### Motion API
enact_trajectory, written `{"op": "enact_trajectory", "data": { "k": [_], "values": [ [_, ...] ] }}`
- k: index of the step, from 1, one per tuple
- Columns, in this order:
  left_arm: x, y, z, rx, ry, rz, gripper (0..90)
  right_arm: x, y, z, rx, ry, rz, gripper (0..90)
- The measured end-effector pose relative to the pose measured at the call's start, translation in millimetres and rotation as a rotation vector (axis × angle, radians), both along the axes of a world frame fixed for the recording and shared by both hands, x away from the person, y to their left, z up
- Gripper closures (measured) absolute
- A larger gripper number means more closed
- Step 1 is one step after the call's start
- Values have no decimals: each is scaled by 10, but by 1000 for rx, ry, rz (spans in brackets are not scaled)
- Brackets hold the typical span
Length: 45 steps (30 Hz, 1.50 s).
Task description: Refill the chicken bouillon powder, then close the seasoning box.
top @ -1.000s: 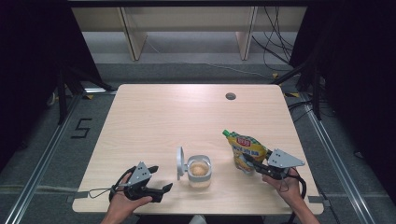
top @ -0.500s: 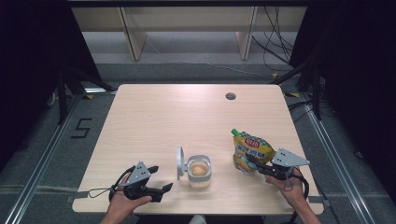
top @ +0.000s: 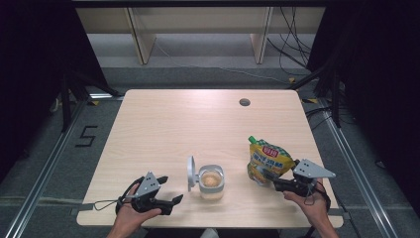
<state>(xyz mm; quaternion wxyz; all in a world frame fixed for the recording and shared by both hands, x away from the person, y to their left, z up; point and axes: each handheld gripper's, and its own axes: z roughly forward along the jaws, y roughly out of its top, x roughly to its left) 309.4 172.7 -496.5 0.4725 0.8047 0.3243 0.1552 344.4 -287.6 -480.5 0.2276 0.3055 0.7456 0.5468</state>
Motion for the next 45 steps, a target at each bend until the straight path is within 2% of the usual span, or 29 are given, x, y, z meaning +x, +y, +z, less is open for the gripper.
{"op": "enact_trajectory", "data": {
  "k": [1,2,3,5,6,10,12,13,14,15,17,19,20,21,22,23,25,26,29,30,32,34,35,36,37,38,40,42,45],
  "values": [
    [3,7,1,6,-2,0,164,-21,-7,7,0,4,-2,321],
    [1,5,2,-3,-3,2,165,-52,-28,18,-40,-25,-39,316],
    [0,8,3,-6,-3,2,165,-108,-31,26,-65,4,-66,311],
    [-16,0,2,-29,12,18,165,-176,-46,30,-84,35,-97,290],
    [-13,13,12,-9,3,14,165,-216,-43,31,-65,65,-118,291],
    [-8,22,9,-7,-3,10,165,-323,-116,52,-87,70,-145,290],
    [-14,28,8,-5,12,22,165,-349,-138,42,-100,76,-126,289],
    [-11,30,8,-12,9,16,165,-387,-129,41,-107,102,-137,284],
    [-14,34,8,-15,15,20,164,-389,-130,29,-126,81,-125,276],
    [-7,45,7,-7,6,16,164,-415,-121,27,-137,106,-123,273],
    [-4,53,5,0,2,19,165,-432,-116,11,-153,125,-110,252],
    [-16,51,6,-19,12,27,164,-446,-120,1,-184,114,-101,244],
    [-28,59,14,-12,17,31,165,-462,-117,-6,-193,131,-98,239],
    [-38,53,10,-31,24,35,165,-473,-117,-12,-202,134,-104,233],
    [-42,58,13,-24,18,31,165,-495,-102,-20,-192,155,-105,232],
    [-39,66,16,-14,9,22,166,-480,-123,-24,-212,128,-93,229],
    [-35,70,7,-15,18,26,166,-495,-120,-34,-226,147,-94,208],
    [-42,65,1,-26,35,37,166,-513,-104,-44,-227,172,-96,207],
    [-38,70,5,-9,29,33,166,-517,-93,-61,-266,168,-75,207],
    [-46,60,9,-25,30,33,166,-523,-85,-69,-277,168,-72,209],
    [-41,62,16,-23,26,29,166,-533,-76,-76,-295,172,-65,211],
    [-38,60,8,-37,33,37,166,-533,-77,-83,-293,176,-59,210],
    [-37,70,12,-30,33,35,166,-538,-80,-84,-292,179,-66,208],
    [-36,77,16,-39,39,32,166,-551,-81,-88,-284,198,-73,208],
    [-41,80,22,-76,65,42,165,-554,-86,-86,-289,199,-71,212],
    [-50,75,36,-107,73,45,165,-559,-84,-88,-290,197,-67,227],
    [-61,73,59,-72,53,47,164,-578,-73,-94,-301,208,-52,243],
    [-63,47,68,-84,52,52,163,-589,-51,-110,-306,207,-39,240],
    [-55,30,82,-77,58,47,179,-633,-19,-110,-311,223,-37,241]
  ]
}}
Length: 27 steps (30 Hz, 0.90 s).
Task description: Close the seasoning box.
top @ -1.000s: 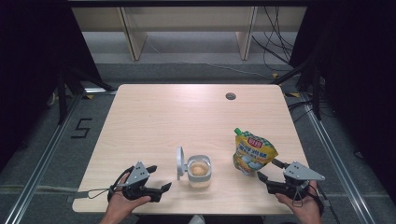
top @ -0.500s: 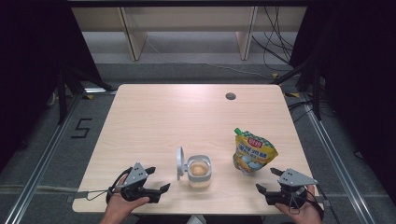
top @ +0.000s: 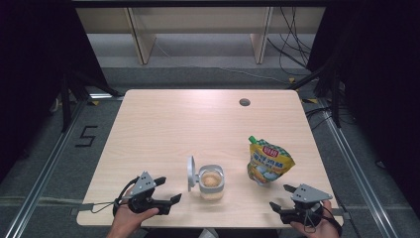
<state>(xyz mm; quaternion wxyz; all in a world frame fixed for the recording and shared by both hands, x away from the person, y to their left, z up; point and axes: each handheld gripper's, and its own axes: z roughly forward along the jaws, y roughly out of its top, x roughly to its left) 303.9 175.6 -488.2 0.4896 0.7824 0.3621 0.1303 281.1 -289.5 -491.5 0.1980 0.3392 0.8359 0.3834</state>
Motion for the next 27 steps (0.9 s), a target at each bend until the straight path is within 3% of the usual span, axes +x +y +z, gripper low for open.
{"op": "enact_trajectory", "data": {
  "k": [2,5,9,11,13,15,17,23,27],
  "values": [
    [1,-10,17,-3,-7,-7,194,-3,5,-6,-5,-2,4,241],
    [-5,-14,65,-12,-26,-22,310,-10,-3,-11,-17,-6,9,241],
    [-19,-19,141,6,-74,-52,563,-22,0,-13,-18,-7,19,248],
    [-17,-33,191,-4,-94,-49,729,-26,2,-17,-22,-14,13,250],
    [4,-46,244,-3,-108,-50,820,-35,8,-15,-19,-12,7,255],
    [30,-57,285,43,-148,-67,885,-36,5,-6,-18,-22,9,260],
    [43,-72,309,65,-158,-85,892,-37,-1,1,-11,-34,3,261],
    [66,-133,378,13,-148,-91,893,-47,-4,2,-11,-41,9,262],
    [74,-216,432,9,-146,-105,893,-57,-3,4,-15,-38,1,262]
  ]
}}
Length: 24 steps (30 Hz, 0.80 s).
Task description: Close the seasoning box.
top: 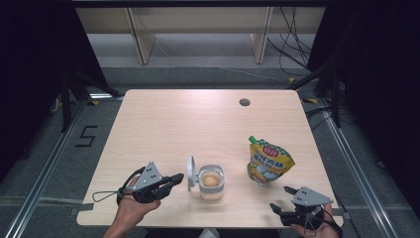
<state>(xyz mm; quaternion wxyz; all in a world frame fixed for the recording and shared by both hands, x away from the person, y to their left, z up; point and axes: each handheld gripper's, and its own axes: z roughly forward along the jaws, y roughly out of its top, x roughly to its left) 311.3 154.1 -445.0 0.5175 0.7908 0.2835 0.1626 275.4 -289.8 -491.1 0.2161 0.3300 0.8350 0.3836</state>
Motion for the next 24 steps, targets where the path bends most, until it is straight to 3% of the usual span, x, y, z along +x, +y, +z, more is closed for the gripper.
{"op": "enact_trajectory", "data": {
  "k": [20,24],
  "values": [
    [54,-247,102,22,-14,-58,892,-3,-5,-5,-12,-5,6,265],
    [57,-275,109,7,-17,-60,892,-3,-6,-6,-13,-6,6,266]
  ]
}}
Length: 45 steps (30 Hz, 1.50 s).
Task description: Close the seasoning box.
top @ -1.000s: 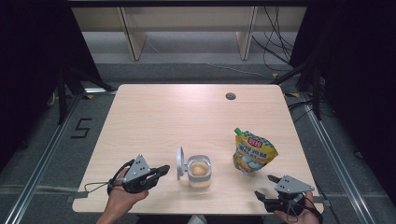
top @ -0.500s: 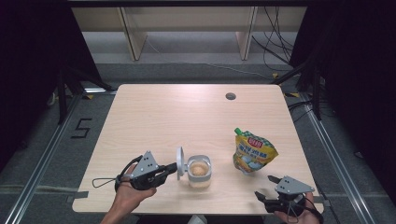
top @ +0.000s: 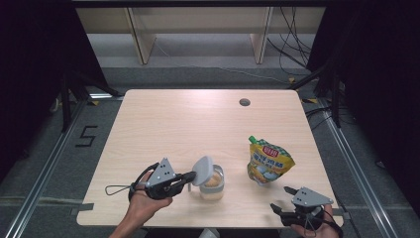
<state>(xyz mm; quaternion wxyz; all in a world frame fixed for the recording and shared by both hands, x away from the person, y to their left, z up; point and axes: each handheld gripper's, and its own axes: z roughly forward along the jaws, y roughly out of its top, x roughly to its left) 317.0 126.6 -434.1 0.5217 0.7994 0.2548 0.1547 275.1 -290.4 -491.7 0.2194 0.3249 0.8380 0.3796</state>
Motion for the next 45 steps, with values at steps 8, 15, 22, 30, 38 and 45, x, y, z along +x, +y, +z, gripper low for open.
{"op": "enact_trajectory", "data": {
  "k": [8,15,22,30,38,45],
  "values": [
    [-2,69,28,-33,10,21,844,1,5,-3,0,1,1,266],
    [-24,165,35,-127,78,27,627,0,7,-6,-3,1,2,266],
    [-54,235,19,-100,88,47,413,2,7,-5,-5,0,10,265],
    [-62,358,-143,-83,109,85,300,1,10,-4,-4,0,15,264],
    [-48,478,-340,-81,157,124,300,0,16,-5,-5,0,17,264],
    [-101,516,-430,-35,155,128,280,-1,20,-7,-9,2,18,262]
  ]
}}
